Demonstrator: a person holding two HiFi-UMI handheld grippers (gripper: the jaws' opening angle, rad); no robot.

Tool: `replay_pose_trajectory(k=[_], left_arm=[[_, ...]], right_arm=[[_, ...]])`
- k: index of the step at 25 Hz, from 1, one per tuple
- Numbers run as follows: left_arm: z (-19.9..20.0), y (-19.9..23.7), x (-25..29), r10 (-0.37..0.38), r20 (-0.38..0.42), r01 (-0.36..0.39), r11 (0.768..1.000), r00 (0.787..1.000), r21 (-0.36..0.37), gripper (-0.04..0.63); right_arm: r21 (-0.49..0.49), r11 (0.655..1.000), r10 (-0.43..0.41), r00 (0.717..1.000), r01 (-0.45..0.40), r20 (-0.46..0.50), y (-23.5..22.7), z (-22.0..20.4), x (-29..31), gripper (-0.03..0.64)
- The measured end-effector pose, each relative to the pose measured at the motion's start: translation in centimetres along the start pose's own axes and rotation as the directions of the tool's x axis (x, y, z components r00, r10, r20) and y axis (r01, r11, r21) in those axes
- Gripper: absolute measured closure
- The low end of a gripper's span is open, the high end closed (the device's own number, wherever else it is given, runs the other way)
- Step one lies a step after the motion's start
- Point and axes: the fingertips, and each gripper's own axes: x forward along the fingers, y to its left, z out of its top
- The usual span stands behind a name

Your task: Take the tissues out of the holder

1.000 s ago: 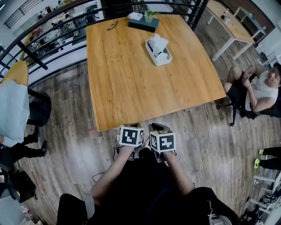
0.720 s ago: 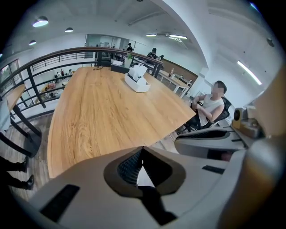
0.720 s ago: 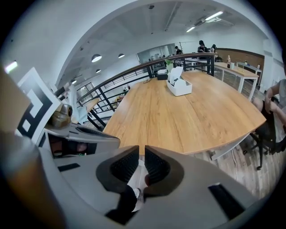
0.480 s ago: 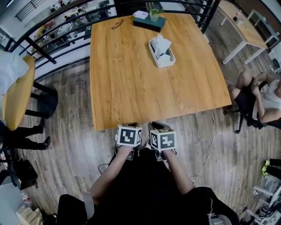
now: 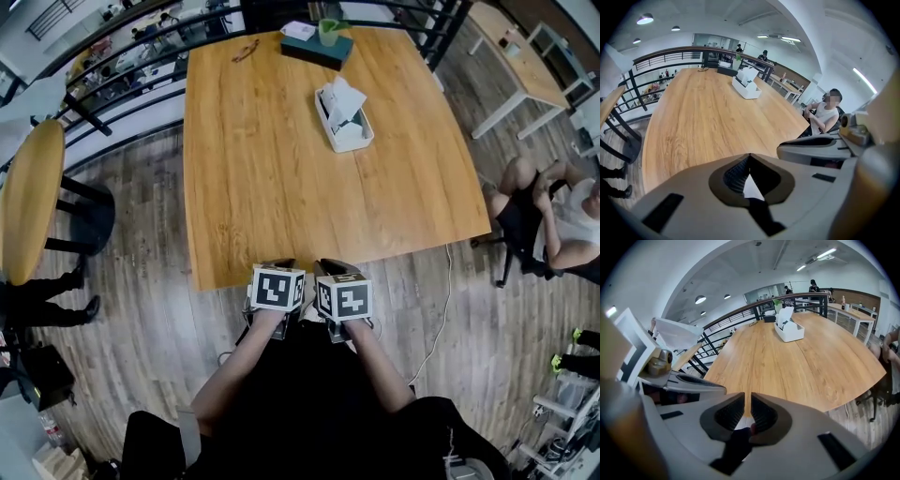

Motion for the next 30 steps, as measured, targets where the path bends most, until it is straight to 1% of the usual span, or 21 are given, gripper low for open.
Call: replay_pose_trajectory(k=[4,6,7,11,15,20,23,30], left_arm=[[3.6,-0.1,1.0,-0.028,0.026,0.028,0.999,0.999,0.016,0.588],[5.4,0.3,1.4,-0.04,0.039,0.039,0.999,0.998,0.013,0.588],[6.1,0.6,1.6,-0.045,0.043,0.044,0.999,0.998,0.01,0.588],[8.4,2.2,2.1,-0.055,0.054,0.056,0.998,0.997,-0.017,0.588],[10.1,4.2,2.0,-0.064,0.063,0.067,0.997,0.996,-0.041,0.588],[11.2,6.2,2.4,-0.072,0.066,0.076,0.995,0.995,-0.058,0.588],[11.4,7.1,2.8,-0.079,0.055,0.083,0.994,0.995,-0.068,0.588],[12.0,9.1,3.1,-0.096,0.017,0.097,0.991,0.995,-0.089,0.588]], right_arm=[[-0.01,0.999,-0.03,0.999,0.03,0.014,-1.5,3.0,0.2,0.568],[-0.018,0.999,-0.047,0.999,0.048,0.011,-2.1,4.7,0.7,0.593],[-0.022,0.998,-0.055,0.998,0.055,0.004,-2.3,5.3,1.0,0.604],[-0.053,0.997,-0.063,0.998,0.062,-0.021,-2.4,7.7,2.4,0.604],[-0.083,0.994,-0.069,0.997,0.065,-0.04,-1.2,9.9,3.9,0.604],[-0.104,0.992,-0.075,0.993,0.066,-0.087,0.0,10.8,5.9,0.604],[-0.096,0.993,-0.075,0.992,0.065,-0.102,0.3,11.3,6.8,0.604],[-0.062,0.995,-0.082,0.993,0.077,-0.087,0.5,12.9,8.1,0.604]])
